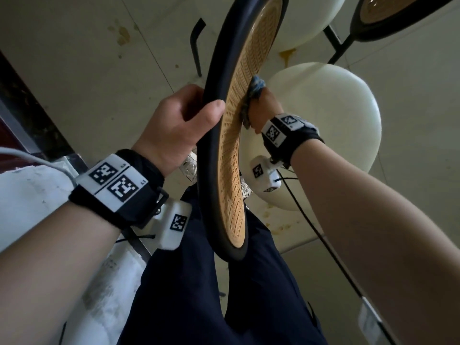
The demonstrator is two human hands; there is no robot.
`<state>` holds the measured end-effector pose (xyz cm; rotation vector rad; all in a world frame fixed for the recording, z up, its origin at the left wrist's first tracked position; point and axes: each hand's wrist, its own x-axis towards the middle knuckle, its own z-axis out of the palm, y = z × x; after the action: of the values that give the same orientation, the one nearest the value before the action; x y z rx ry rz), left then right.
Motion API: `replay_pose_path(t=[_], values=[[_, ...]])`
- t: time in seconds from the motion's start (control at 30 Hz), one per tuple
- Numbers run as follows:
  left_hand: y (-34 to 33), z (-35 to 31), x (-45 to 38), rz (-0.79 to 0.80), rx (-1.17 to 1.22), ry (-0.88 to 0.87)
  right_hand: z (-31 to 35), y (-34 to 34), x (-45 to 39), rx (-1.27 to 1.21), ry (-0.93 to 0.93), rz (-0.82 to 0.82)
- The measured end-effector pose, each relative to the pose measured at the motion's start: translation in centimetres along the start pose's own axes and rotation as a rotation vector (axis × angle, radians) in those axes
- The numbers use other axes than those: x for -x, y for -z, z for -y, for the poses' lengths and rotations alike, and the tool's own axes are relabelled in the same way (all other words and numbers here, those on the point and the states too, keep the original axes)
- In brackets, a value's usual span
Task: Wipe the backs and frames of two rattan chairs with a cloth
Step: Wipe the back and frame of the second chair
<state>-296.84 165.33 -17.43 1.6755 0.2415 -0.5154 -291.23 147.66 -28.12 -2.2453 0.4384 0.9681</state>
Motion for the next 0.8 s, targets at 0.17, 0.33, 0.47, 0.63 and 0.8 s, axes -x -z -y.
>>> replay_pose_path(t=[0.17,0.33,0.47,0.63,0.8], values=[[-0.3,0.2,-0.2,-0.022,-0.011,-0.020,1.2,1.5,4.3,-0.150,0.195,-0.070],[-0.5,0.4,-0.3,-0.021,-0.012,-0.036,3.2,2.7,11.1,-0.180,0.403,-0.178],[-0.7,0.7,-0.4,-0.032,0.018,-0.059,3.3,3.2,15.6,-0.175,0.539,-0.129],[-0.7,0.7,-0.4,-0.020,0.026,-0.059,2.8,3.2,16.2,-0.133,0.532,-0.043],[-0.7,0.4,-0.3,-0.013,0.025,-0.043,2.1,2.6,12.2,-0.007,0.441,-0.071]])
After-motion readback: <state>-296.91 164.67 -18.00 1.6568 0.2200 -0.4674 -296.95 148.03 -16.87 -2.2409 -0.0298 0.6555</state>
